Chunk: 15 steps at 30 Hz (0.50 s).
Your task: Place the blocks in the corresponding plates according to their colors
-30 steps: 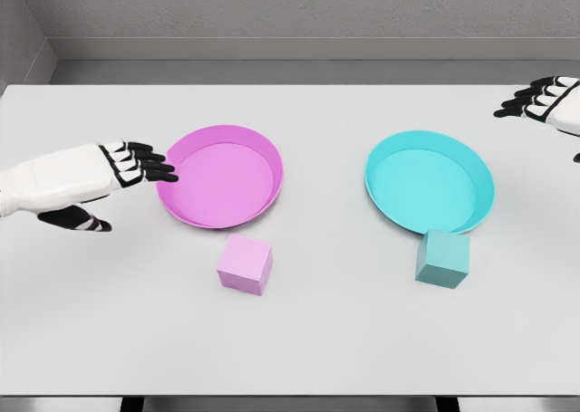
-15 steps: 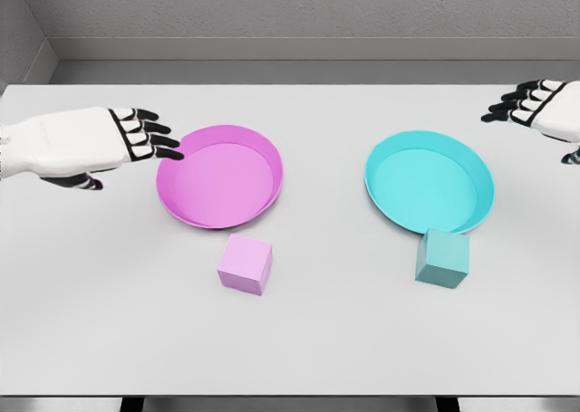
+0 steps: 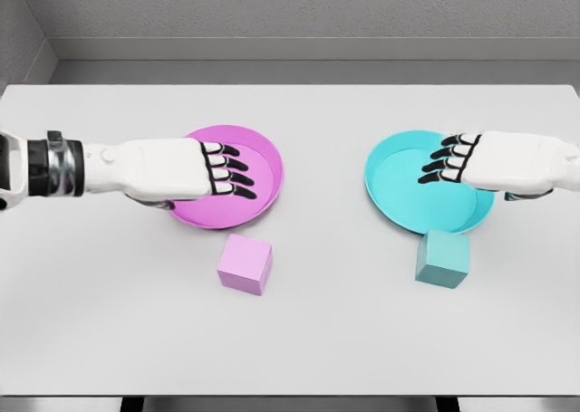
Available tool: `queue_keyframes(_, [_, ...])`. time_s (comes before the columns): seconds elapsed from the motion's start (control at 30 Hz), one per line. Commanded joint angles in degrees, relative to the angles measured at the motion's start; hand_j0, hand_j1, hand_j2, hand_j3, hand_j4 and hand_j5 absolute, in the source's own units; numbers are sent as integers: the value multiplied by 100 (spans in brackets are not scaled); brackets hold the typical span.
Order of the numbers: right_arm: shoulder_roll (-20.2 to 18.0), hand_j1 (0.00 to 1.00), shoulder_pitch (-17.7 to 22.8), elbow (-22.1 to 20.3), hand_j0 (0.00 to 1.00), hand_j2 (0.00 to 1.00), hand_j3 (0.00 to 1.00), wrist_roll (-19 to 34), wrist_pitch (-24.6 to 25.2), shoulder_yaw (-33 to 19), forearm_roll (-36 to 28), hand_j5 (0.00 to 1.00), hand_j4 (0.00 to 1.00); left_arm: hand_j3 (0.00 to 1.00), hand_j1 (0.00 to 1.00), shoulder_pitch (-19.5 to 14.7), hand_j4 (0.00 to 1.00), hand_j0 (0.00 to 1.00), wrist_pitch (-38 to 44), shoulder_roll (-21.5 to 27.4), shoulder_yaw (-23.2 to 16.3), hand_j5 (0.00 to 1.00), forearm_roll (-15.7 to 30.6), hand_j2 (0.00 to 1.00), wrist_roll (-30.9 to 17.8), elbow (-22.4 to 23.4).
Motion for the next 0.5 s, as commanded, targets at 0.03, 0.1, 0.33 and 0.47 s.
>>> queue_keyframes(0.03, [-41,100,-44,-21,100,100,100,-2,13,433,-12,100,100,100,100,0,100,100,12,-21,-67,100,307,100,142,2])
queue_keyframes(0.1, [-15,100,-105,-30,100,100,100,-2,13,670,-12,100,100,100,100,0,100,100,12,-56,-84,100,333,100,142,2])
queue_keyframes(0.33, [117,100,-272,-30,100,100,100,-2,13,978,-21,100,100,100,100,9,100,100,12,-258,-313,100,298,100,-517,2])
queue_keyframes(0.47, [73,100,-272,-30,100,100,100,-2,13,1233,-4,100,100,100,100,9,100,100,12,-425,-322,100,298,100,-745,-7])
